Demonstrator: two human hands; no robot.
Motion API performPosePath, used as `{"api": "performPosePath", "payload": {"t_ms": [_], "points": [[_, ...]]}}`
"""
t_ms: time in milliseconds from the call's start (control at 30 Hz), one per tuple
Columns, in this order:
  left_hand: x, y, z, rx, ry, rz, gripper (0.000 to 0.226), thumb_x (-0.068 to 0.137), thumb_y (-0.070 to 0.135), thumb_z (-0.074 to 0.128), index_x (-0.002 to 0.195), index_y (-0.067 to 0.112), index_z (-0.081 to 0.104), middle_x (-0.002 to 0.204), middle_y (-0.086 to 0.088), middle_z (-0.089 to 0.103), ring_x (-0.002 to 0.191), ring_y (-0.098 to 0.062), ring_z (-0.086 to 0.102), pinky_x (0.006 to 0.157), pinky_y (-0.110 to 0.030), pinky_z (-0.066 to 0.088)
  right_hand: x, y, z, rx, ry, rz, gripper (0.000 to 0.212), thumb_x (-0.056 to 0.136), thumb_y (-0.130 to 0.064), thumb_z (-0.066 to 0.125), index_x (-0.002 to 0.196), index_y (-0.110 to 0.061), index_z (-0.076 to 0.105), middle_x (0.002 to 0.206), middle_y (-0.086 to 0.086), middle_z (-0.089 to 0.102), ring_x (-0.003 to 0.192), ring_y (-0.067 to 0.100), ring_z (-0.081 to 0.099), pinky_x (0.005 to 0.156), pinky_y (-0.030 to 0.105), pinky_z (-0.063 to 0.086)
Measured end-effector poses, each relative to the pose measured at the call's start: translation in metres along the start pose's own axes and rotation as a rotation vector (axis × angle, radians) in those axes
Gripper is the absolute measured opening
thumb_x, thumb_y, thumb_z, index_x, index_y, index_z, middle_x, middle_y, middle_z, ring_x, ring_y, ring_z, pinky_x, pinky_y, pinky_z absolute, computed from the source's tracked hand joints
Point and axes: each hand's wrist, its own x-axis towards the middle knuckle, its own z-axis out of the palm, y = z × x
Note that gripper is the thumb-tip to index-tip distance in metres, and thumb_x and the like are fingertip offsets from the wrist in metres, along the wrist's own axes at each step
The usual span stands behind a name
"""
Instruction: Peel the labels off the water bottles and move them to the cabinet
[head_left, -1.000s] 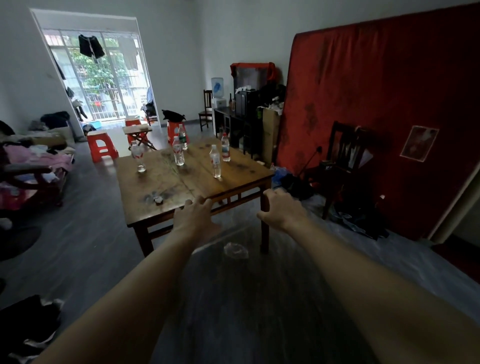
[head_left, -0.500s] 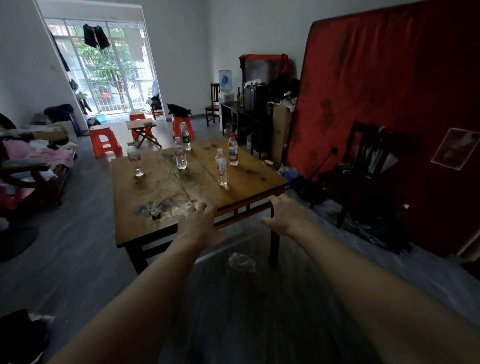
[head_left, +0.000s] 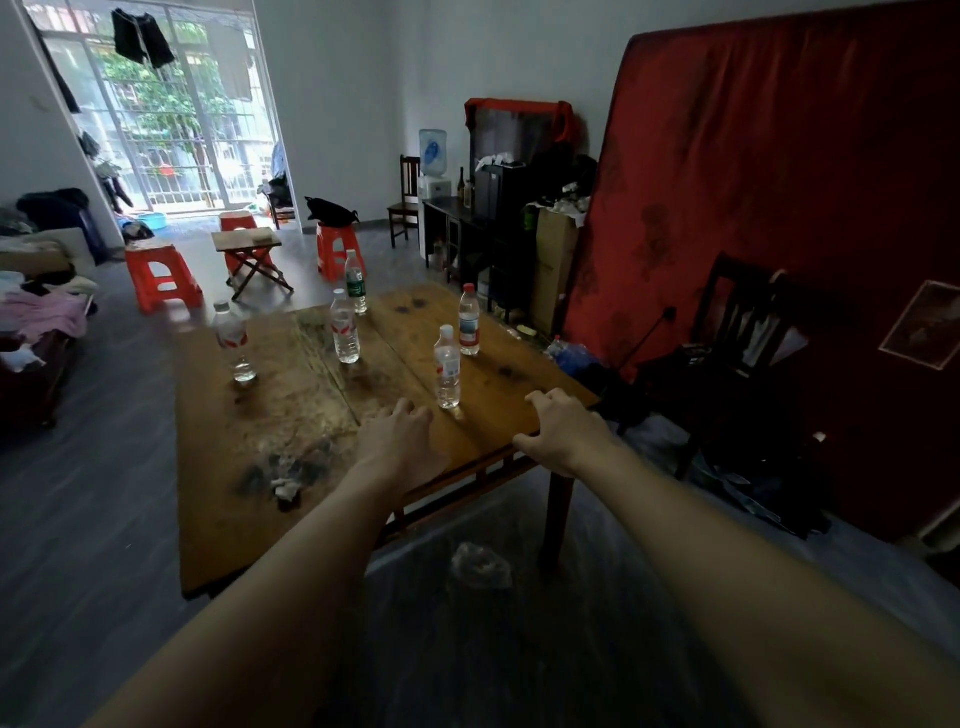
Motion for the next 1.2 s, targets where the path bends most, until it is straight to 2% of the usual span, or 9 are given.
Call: {"api": "performPosePath", "payload": {"t_ms": [67, 200, 367, 500, 700, 800, 867, 933, 1200], "points": [[0.015, -0.005, 0.003, -0.006, -0.014, 0.011, 0.062, 0.088, 0.06, 0.059, 0.139, 0.025, 0.055, 0.144, -0.004, 0.051, 0.132, -0.029, 0.051, 0.103, -0.048, 0.046, 0.016, -0.001, 0.001, 0.005, -0.019, 0.021, 0.072, 0.087, -0.055, 0.06, 0.149, -0.026, 0.037, 0.148, 0.005, 0.042, 0.136, 0.028, 0.041, 0.104, 0.049, 0.04], [0.049, -0.02, 0.005, -0.041, -0.042, -0.013, 0.06, 0.088, 0.056, 0.062, 0.139, 0.025, 0.055, 0.143, -0.004, 0.05, 0.127, -0.03, 0.054, 0.093, -0.046, 0.051, 0.05, -0.002, 0.0, 0.018, -0.015, 0.032, 0.071, 0.088, -0.054, 0.06, 0.149, -0.026, 0.037, 0.149, 0.004, 0.041, 0.136, 0.027, 0.042, 0.105, 0.049, 0.04], [0.095, -0.027, 0.01, -0.01, -0.074, -0.02, 0.062, 0.087, 0.057, 0.062, 0.14, 0.026, 0.054, 0.144, -0.003, 0.048, 0.131, -0.029, 0.049, 0.097, -0.047, 0.051, 0.097, 0.001, 0.005, 0.043, -0.025, 0.03, 0.07, 0.089, -0.053, 0.061, 0.15, -0.026, 0.037, 0.148, 0.004, 0.042, 0.136, 0.027, 0.043, 0.106, 0.048, 0.043], [0.137, -0.03, 0.014, 0.014, -0.091, -0.039, 0.059, 0.089, 0.059, 0.061, 0.138, 0.026, 0.054, 0.144, -0.003, 0.047, 0.13, -0.029, 0.048, 0.095, -0.046, 0.051, 0.143, 0.008, 0.006, 0.066, -0.033, 0.011, 0.069, 0.089, -0.052, 0.062, 0.149, -0.027, 0.038, 0.148, 0.004, 0.043, 0.135, 0.026, 0.043, 0.105, 0.047, 0.043], [0.212, -0.028, 0.003, 0.091, -0.121, -0.065, 0.061, 0.09, 0.06, 0.056, 0.14, 0.026, 0.055, 0.155, -0.004, 0.04, 0.14, -0.031, 0.042, 0.102, -0.05, 0.049, 0.22, 0.032, -0.002, 0.131, 0.003, 0.012, 0.068, 0.087, -0.051, 0.065, 0.146, -0.026, 0.042, 0.146, 0.005, 0.045, 0.133, 0.026, 0.045, 0.104, 0.049, 0.045], [0.251, -0.026, -0.004, 0.079, -0.113, -0.095, 0.059, 0.087, 0.062, 0.058, 0.133, 0.025, 0.06, 0.146, -0.003, 0.047, 0.131, -0.028, 0.052, 0.093, -0.045, 0.052, 0.258, 0.042, 0.0, 0.16, -0.009, 0.002, 0.068, 0.087, -0.05, 0.066, 0.146, -0.025, 0.043, 0.145, 0.006, 0.046, 0.132, 0.026, 0.047, 0.104, 0.049, 0.047], [0.272, -0.022, -0.003, 0.089, -0.121, -0.105, 0.063, 0.084, 0.07, 0.058, 0.129, 0.026, 0.061, 0.143, -0.001, 0.05, 0.125, -0.025, 0.056, 0.082, -0.038, 0.047, 0.282, 0.046, 0.003, 0.16, -0.021, -0.01, 0.068, 0.087, -0.05, 0.066, 0.146, -0.025, 0.043, 0.146, 0.007, 0.046, 0.132, 0.026, 0.048, 0.104, 0.048, 0.047], [0.29, -0.018, 0.004, 0.109, -0.129, -0.109, 0.063, 0.083, 0.071, 0.057, 0.126, 0.027, 0.064, 0.141, -0.001, 0.052, 0.123, -0.024, 0.057, 0.078, -0.037, 0.042, 0.303, 0.049, 0.008, 0.158, -0.026, -0.021, 0.067, 0.088, -0.049, 0.066, 0.146, -0.025, 0.043, 0.147, 0.007, 0.046, 0.132, 0.026, 0.048, 0.104, 0.048, 0.047], [0.344, -0.04, 0.026, 0.119, -0.196, -0.172, 0.066, 0.082, 0.07, 0.06, 0.131, 0.025, 0.062, 0.144, -0.001, 0.052, 0.129, -0.026, 0.053, 0.093, -0.044, 0.051, 0.371, 0.047, 0.029, 0.166, -0.099, -0.035, 0.071, 0.087, -0.05, 0.065, 0.149, -0.025, 0.04, 0.147, 0.006, 0.045, 0.133, 0.027, 0.047, 0.106, 0.049, 0.046]]}}
